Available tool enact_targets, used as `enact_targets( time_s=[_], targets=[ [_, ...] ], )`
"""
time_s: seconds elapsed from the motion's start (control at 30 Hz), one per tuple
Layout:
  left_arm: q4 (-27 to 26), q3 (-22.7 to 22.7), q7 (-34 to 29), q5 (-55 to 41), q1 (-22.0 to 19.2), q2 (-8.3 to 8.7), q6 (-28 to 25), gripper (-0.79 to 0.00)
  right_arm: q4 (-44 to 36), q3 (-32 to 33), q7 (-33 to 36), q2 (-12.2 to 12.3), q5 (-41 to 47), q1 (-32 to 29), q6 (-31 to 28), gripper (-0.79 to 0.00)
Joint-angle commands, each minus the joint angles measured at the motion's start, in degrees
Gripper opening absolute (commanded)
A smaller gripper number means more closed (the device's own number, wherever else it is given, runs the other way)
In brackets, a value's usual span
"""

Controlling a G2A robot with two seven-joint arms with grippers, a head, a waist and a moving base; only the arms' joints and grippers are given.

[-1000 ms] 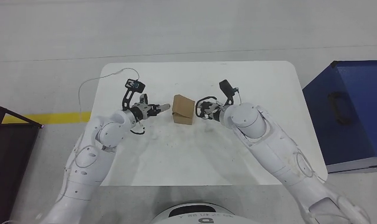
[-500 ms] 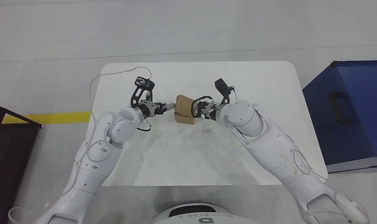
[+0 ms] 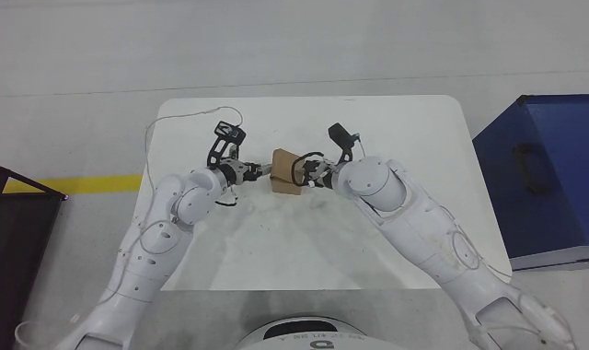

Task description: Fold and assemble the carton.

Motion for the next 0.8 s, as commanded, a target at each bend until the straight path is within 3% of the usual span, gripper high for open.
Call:
enact_targets(
  time_s=[0.0, 0.23, 0.77],
  targets=[
    [-0.1, -0.8, 1.1, 2.0, 0.2, 0.18, 1.2, 0.0, -0.1, 0.3, -0.1, 0.0, 0.0, -0.2, 0.0, -0.493],
    [-2.3, -3.4, 2.8, -1.3, 2.1, 0.56, -0.9, 0.0, -0.4, 0.6, 0.3, 0.1, -0.3, -0.7, -0.3, -0.496],
    [-2.2, 0.1, 1.9, 1.6, 1.6, 0.22, -1.0, 0.0, -1.2, 0.8, 0.8, 0.1, -1.4, -1.5, 0.2, -0.517]
  ],
)
